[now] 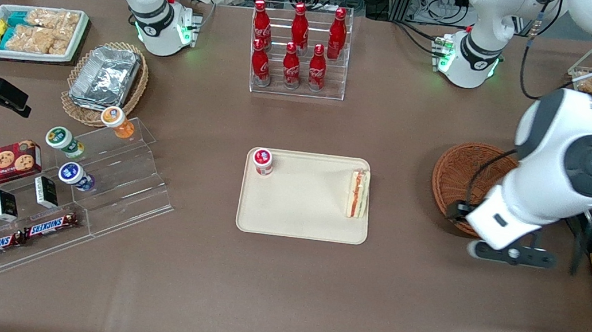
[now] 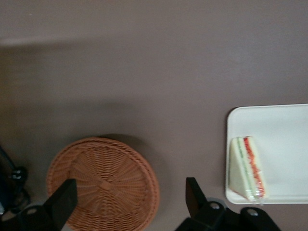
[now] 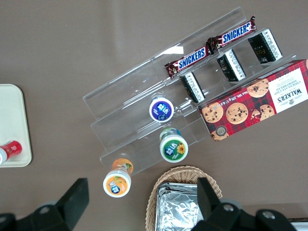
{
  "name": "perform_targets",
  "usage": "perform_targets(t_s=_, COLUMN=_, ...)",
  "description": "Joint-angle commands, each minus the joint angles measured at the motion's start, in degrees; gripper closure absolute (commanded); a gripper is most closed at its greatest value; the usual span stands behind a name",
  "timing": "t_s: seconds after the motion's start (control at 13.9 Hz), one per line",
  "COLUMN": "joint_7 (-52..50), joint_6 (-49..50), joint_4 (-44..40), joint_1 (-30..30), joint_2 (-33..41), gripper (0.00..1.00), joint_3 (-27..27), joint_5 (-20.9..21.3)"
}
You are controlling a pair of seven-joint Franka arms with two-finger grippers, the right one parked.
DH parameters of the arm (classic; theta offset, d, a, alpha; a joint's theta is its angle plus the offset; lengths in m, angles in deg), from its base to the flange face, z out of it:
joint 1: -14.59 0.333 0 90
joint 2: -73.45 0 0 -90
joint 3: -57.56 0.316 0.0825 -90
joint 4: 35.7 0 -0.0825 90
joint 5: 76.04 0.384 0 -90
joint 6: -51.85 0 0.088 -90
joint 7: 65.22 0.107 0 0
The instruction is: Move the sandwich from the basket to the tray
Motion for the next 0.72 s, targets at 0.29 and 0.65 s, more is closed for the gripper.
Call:
perform_targets(t_s=0.29, joint_7=15.6, joint_6=0.1, joint_4=4.9, joint_1=-0.3, joint_2=6.6, gripper=0.00, joint_3=12.0, joint_5=-6.3)
perform_targets(t_s=0.65, joint_7=16.2, joint_6=-0.4, joint_4=7.0, joint_1=0.0, joint_2=10.5, gripper=0.00, joint_3=13.9, joint_5=-7.0)
